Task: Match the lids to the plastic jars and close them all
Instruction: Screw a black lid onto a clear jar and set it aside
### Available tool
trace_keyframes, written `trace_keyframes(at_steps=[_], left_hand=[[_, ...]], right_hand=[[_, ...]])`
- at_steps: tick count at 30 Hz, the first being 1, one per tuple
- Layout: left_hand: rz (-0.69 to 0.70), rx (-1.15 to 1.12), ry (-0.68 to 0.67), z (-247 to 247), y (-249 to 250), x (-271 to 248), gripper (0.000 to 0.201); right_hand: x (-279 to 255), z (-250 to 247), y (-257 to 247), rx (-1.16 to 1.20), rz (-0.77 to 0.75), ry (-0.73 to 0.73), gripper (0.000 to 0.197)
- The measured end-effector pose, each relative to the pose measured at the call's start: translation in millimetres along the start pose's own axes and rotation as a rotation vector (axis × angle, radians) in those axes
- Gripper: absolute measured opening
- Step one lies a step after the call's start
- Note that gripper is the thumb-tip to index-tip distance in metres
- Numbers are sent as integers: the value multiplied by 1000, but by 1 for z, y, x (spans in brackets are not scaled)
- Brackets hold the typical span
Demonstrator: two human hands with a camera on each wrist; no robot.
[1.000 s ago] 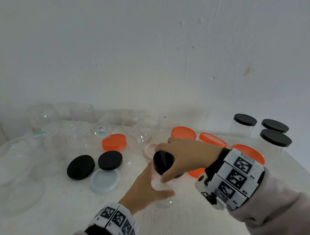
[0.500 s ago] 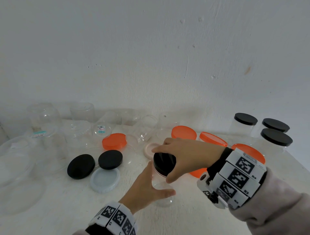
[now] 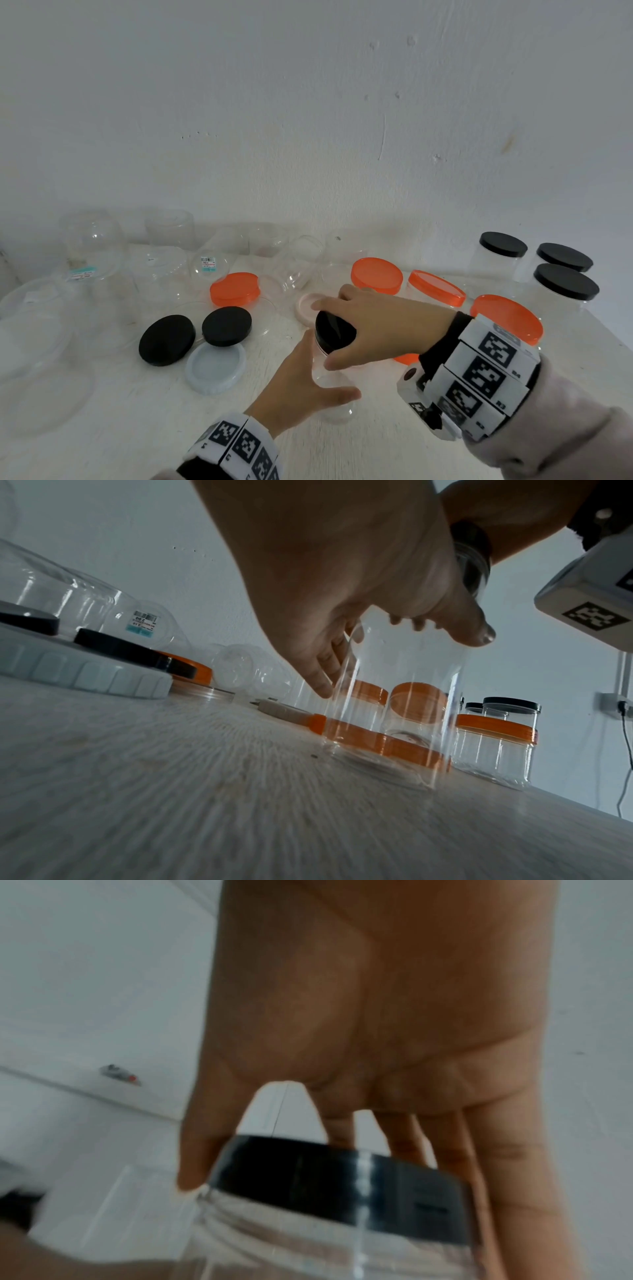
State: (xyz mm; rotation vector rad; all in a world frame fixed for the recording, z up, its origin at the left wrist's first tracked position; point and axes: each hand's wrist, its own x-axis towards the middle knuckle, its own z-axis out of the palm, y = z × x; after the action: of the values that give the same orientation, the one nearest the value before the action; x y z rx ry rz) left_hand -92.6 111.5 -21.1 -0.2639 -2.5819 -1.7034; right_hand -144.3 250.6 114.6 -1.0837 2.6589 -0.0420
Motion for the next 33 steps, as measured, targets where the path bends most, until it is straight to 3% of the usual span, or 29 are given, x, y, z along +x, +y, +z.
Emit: trace_keyframes(at_steps=[5, 11, 14, 18, 22, 28, 33], left_hand=[[3, -4, 10, 0, 1, 0, 85], [7, -11, 9, 1, -2, 1, 89], [3, -15, 4, 0, -1, 1, 85], [-4, 8, 4, -2, 3, -1, 79], [9, 8, -3, -2, 3, 0, 79], [3, -3, 10, 1, -3, 1, 88], [4, 5, 7, -1, 0, 0, 81]], right_hand=[[-6, 1, 2, -9, -82, 64, 70], [-2, 11, -7, -149, 96, 215, 73], [-2, 8, -7, -88, 89, 139, 70], [-8, -3, -1, -20, -51, -47, 73], [-9, -4, 0, -42, -42, -13, 72], [-4, 9, -10, -131, 109, 150, 71], [-9, 2, -4, 22, 35, 19, 70]])
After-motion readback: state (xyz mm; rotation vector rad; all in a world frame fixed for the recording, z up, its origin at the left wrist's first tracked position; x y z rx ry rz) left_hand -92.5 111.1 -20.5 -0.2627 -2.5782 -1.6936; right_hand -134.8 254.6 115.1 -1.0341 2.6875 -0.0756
